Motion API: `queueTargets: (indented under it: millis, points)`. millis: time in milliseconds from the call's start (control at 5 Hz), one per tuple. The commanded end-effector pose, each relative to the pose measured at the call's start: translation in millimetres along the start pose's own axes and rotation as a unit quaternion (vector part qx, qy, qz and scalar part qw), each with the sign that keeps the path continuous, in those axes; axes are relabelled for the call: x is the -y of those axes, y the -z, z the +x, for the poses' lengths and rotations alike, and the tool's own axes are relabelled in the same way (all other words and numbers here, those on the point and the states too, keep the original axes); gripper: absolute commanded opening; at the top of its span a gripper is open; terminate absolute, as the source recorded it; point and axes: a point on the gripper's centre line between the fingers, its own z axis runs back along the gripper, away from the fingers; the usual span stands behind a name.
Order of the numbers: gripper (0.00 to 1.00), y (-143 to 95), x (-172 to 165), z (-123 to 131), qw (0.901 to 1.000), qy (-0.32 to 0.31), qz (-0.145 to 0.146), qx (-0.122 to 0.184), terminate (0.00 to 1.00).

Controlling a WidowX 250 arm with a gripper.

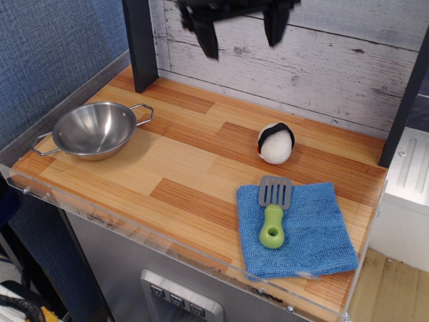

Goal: Move egg to space above blue cloth.

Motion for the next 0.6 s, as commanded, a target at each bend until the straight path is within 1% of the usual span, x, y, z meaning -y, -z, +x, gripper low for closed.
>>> queueTargets:
  millis: [0, 200, 400]
  points:
    - [1.00, -16.2, -6.0, -8.2, 0.9998, -0.005, -0.010, 0.018, 0.00]
    - [1.00, -16.2, -6.0, -8.2, 0.9998, -0.005, -0.010, 0.018, 0.00]
    - [1.00, -16.2, -6.0, -8.2, 0.9998, -0.005, -0.010, 0.018, 1.00]
